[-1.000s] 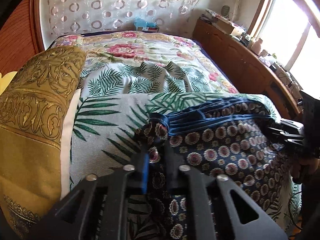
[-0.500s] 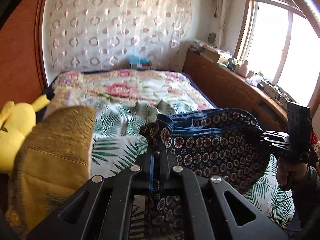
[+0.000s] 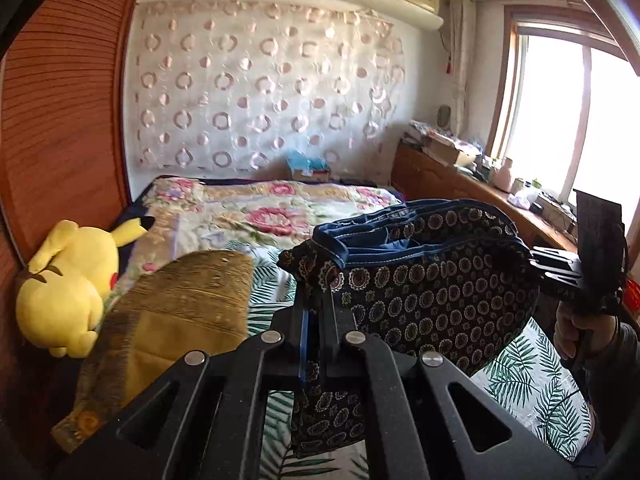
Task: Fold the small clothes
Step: 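Lift the folded shirt bundle with both tools and carry it toward the plush toy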
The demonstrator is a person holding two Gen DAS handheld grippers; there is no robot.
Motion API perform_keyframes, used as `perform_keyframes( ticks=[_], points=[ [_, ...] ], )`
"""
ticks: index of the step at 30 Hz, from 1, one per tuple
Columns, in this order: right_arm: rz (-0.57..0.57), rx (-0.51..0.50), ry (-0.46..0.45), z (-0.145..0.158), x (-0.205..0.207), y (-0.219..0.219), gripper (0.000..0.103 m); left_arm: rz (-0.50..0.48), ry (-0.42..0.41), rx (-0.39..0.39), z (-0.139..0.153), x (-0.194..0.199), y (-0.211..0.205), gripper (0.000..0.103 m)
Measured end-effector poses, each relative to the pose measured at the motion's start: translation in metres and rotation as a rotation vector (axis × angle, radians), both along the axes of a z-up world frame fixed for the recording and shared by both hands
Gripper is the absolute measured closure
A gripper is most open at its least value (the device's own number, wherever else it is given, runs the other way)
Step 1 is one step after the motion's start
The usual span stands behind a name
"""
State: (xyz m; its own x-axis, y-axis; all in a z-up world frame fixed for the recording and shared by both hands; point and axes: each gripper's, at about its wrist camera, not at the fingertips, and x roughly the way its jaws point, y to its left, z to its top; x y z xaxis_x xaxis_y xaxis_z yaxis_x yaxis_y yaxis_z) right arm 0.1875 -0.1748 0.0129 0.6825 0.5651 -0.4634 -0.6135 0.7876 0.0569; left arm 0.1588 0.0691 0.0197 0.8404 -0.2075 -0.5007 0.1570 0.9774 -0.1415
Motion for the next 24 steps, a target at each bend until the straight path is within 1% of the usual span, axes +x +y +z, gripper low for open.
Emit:
perform_keyframes(
  ticks=[4,7,13,16,18,21,24],
  points=[
    [0.048,-0.037,-0.044,0.01,0.01,0.016,0.094,0.042,-0.021,0.003,0.004,-0.014,0.018,0.099],
    [0.07,-0.099,-0.082,0.016,0.019,0.031,0.094,0.07,-0.03,-0.001,0.005,-0.018,0.031,0.099],
    [0.176,-0.179,-0.123,0.024,0.05,0.072,0.093,0.13,-0.046,-0.005,0.003,-0.04,0.057,0.099],
    [0.231,-0.215,-0.143,0.028,0.066,0.093,0.093,0.168,-0.026,-0.019,-0.007,-0.05,0.076,0.099],
    [0.265,-0.25,-0.155,0.032,0.08,0.116,0.093,0.203,-0.009,-0.021,-0.017,-0.056,0.087,0.099],
    [0.315,-0.299,-0.153,0.028,0.1,0.151,0.093,0.251,0.021,-0.043,-0.032,-0.062,0.105,0.099],
    [0.363,-0.343,-0.143,0.02,0.119,0.19,0.093,0.296,0.047,-0.043,-0.048,-0.068,0.117,0.099]
  ],
)
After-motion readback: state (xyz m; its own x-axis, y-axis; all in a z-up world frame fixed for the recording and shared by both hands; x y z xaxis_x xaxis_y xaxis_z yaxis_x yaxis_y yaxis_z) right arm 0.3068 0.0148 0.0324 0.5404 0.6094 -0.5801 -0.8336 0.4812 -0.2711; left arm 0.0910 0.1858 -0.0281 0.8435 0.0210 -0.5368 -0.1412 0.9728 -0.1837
